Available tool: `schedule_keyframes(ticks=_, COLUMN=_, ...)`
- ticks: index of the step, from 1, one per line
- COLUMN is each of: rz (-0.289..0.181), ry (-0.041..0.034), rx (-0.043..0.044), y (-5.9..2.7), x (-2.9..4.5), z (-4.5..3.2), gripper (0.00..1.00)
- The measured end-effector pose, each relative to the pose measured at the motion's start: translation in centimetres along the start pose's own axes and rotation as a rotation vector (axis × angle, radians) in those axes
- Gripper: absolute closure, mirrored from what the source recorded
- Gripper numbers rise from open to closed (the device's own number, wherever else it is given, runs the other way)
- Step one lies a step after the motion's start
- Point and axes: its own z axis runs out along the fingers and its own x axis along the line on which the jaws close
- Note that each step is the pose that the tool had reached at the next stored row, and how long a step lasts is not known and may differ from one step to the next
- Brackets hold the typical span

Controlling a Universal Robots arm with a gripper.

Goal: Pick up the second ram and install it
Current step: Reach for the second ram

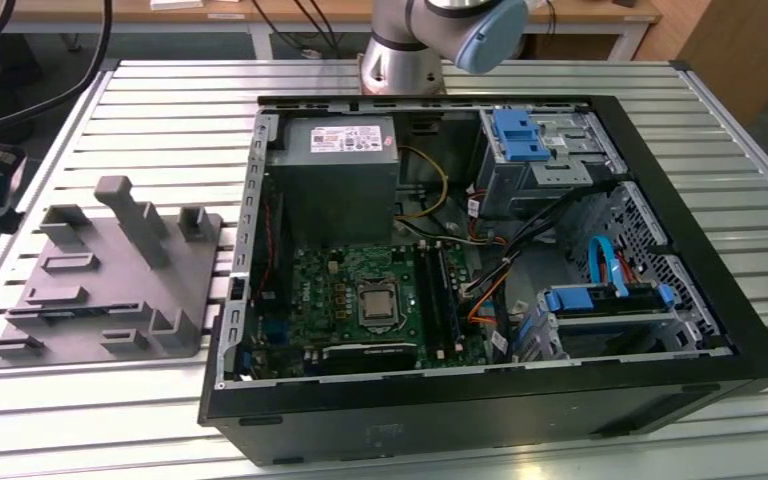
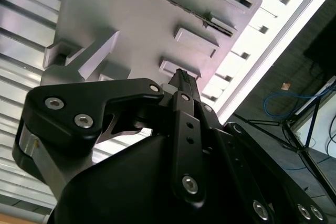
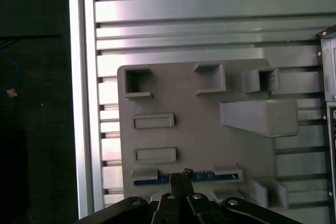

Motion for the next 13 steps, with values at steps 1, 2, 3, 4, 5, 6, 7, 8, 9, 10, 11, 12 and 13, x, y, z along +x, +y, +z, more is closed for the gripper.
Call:
schedule_keyframes(ticks=1, rz=0.0, ry=0.0, rx=0.0, y=-0.01, x=0.0, z=0.07, gripper=0.9)
schedule_keyframes(ticks=2, rz=0.0, ry=0.0, rx=0.0, y=-0.02, x=0.0, z=0.14, gripper=0.9)
schedule_keyframes(ticks=3, rz=0.0, ry=0.0, rx=0.0, y=-0.03, x=0.0, z=0.22, gripper=0.9)
schedule_keyframes(ticks=4, rz=0.0, ry=0.0001, rx=0.0, y=-0.04, x=0.0, z=0.28, gripper=0.9)
schedule_keyframes(ticks=5, rz=0.0, ry=0.0, rx=0.0, y=-0.05, x=0.01, z=0.34, gripper=0.9)
schedule_keyframes(ticks=6, rz=0.0, ry=0.0, rx=0.0, y=-0.06, x=0.01, z=0.4, gripper=0.9)
schedule_keyframes(ticks=7, rz=0.0, ry=0.0, rx=0.0, y=-0.07, x=0.01, z=0.45, gripper=0.9)
schedule_keyframes(ticks=8, rz=0.0, ry=0.0001, rx=0.0, y=-0.08, x=0.01, z=0.51, gripper=0.9)
schedule_keyframes(ticks=9, rz=0.0, ry=0.0, rx=0.0001, y=-0.08, x=0.01, z=0.56, gripper=0.9)
schedule_keyframes(ticks=10, rz=0.0, ry=0.0, rx=0.0, y=-0.09, x=0.01, z=0.62, gripper=0.9)
schedule_keyframes(ticks=11, rz=0.0, ry=0.0001, rx=0.0, y=-0.1, x=0.01, z=0.68, gripper=0.9)
schedule_keyframes(ticks=12, rz=0.0, ry=0.0, rx=0.0, y=-0.1, x=0.01, z=0.75, gripper=0.9)
schedule_keyframes(ticks=13, rz=0.0, ry=0.0, rx=0.0, y=-0.11, x=0.01, z=0.8, gripper=0.9)
